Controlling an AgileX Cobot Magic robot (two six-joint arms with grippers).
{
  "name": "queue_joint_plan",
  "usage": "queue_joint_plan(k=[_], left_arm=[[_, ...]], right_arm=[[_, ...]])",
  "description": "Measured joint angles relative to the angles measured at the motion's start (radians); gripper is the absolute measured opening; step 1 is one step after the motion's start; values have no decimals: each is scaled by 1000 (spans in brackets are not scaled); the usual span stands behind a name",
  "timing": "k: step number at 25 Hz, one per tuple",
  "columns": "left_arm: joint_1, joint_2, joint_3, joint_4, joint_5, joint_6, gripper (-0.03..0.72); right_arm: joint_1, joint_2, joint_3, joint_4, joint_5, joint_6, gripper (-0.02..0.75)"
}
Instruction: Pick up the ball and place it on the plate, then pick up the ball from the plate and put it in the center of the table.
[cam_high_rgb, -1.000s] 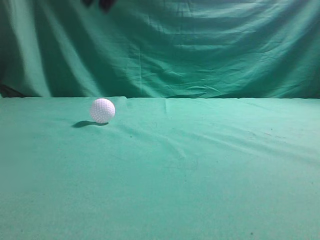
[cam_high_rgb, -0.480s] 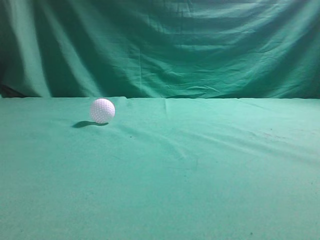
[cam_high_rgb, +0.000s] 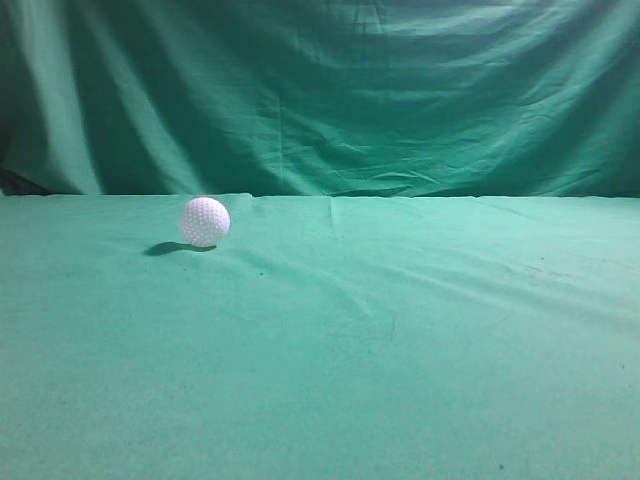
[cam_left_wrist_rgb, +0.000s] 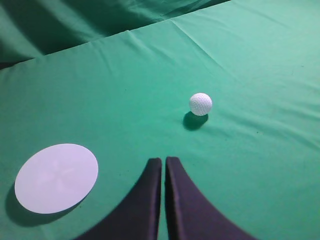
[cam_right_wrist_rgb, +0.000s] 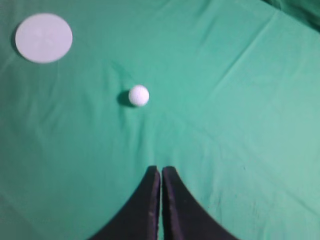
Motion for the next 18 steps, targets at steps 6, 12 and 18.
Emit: queue_joint_plan(k=[6,12,18], left_arm=[[-1,0,0,0,0,0,0],[-1,0,0,0,0,0,0],[-1,0,0,0,0,0,0]], right_arm=[[0,-232,281,0,-119,19,0],[0,-461,565,14,-312,38,0],[0,-668,835,60,-550,39,0]])
